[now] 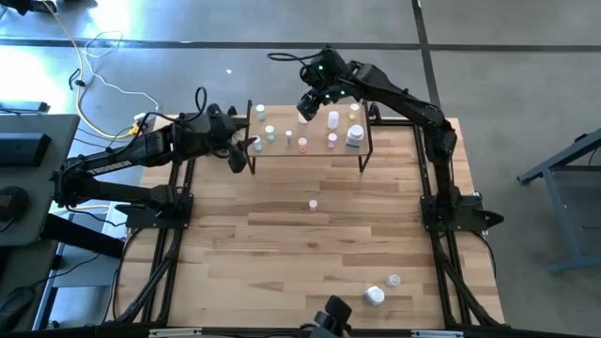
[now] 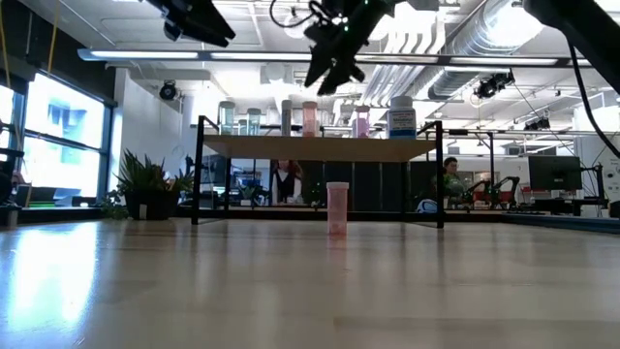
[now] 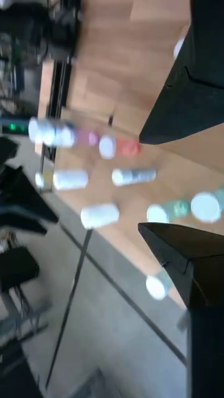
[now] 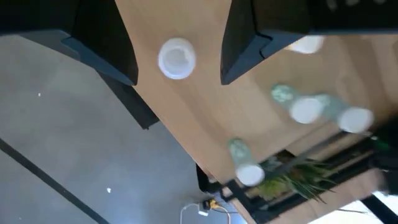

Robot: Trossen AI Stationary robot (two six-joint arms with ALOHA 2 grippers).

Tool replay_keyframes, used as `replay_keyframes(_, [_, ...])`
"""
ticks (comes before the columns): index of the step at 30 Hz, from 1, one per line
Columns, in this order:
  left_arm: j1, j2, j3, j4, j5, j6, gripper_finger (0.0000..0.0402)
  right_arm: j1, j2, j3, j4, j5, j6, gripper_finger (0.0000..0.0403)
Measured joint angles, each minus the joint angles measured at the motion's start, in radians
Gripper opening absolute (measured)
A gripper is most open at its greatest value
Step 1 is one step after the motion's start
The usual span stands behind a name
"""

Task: Pick and place medicine bottles onto shelf by color
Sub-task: Put the orange pill bottle on the shelf

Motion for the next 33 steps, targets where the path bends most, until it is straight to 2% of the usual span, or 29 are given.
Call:
replay_keyframes(8, [-0.005, -0.008, 0.000, -0.006, 0.091, 0.000, 0.0209, 0.095, 0.000, 0.113, -0.119, 0.013, 0.027, 0.0220])
replay_keyframes(12, [-0.018, -0.033, 0.000, -0.038, 0.116, -0.002, 0.0209, 0.170, 0.000, 0.114, -0.187, 0.100, 0.051, 0.0220])
replay_keyframes(16, [-0.032, -0.051, -0.001, -0.070, 0.119, -0.002, 0.0209, 0.254, 0.000, 0.113, -0.229, 0.117, 0.060, 0.0220])
replay_keyframes(21, [-0.045, -0.060, -0.001, -0.086, 0.119, 0.000, 0.0209, 0.345, 0.000, 0.113, -0.272, 0.194, 0.065, 0.0220])
replay_keyframes(33, [-0.048, -0.061, -0.001, -0.108, 0.120, 0.034, 0.0209, 0.542, 0.001, 0.112, -0.482, 0.411, 0.270, 0.0220])
